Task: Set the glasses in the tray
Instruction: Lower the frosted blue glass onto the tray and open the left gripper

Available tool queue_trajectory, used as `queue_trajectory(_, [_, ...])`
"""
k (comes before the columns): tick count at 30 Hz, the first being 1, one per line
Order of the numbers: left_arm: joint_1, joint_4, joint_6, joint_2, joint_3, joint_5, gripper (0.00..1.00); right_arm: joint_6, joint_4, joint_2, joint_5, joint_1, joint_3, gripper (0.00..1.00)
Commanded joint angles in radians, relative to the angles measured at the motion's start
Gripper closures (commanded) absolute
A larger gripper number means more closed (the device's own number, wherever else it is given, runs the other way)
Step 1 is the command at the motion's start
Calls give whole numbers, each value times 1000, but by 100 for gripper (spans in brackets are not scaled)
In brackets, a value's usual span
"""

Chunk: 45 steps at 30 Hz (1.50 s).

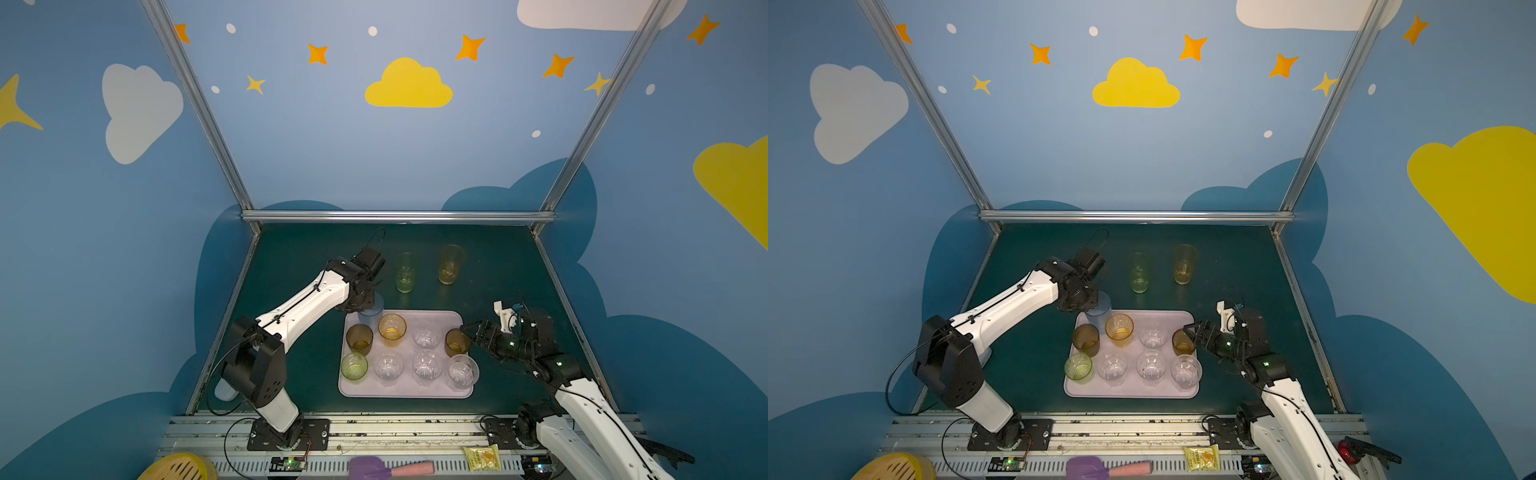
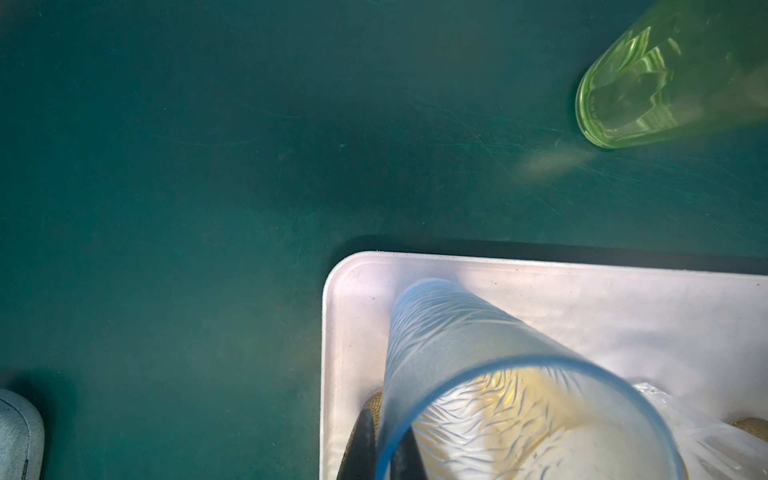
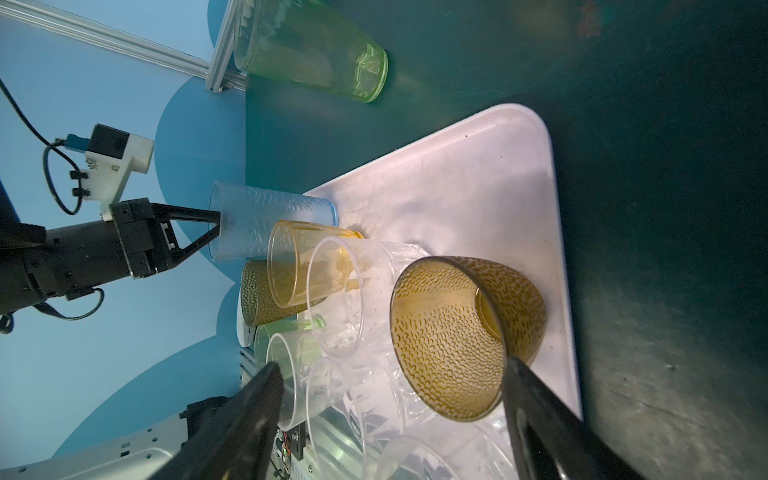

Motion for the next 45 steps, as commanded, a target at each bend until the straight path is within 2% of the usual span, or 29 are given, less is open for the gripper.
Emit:
queue_trajectory(1, [-4,-3,3,22,15,-7,94,6,15,-6,2,-4,-17,18])
queue_trajectory(3, [-4,-5,3,18,16,-9,77,9,18,-5,-2,-4,-20,18])
queue_trajectory(4, [-5,-5,3,16,17,-12,76,9,19,-5,-2,-4,-19,18])
queue_trajectory(28, [-6,-57,23,-52,96,-100,54,2,-9,-19,13,-4,-5,18])
queue_trajectory(33, [-6,-65,20,-94,112,-47,54,1,-24,-23,12,-5,1,18])
queue_trajectory(36, [-5,-60,25,-136,115,-23,51,-1,-39,-27,12,-5,10,18])
queue_trajectory(38, [-7,-56,33,-166,111,-19,46,-2,-52,-31,13,-5,18,18])
queue_trajectory(40, [-5,-41,62,-206,92,-8,30,3,-66,-39,18,-5,24,18])
queue_trajectory(45, [2,19,126,-326,25,-22,1,11,-100,-61,22,-5,45,18])
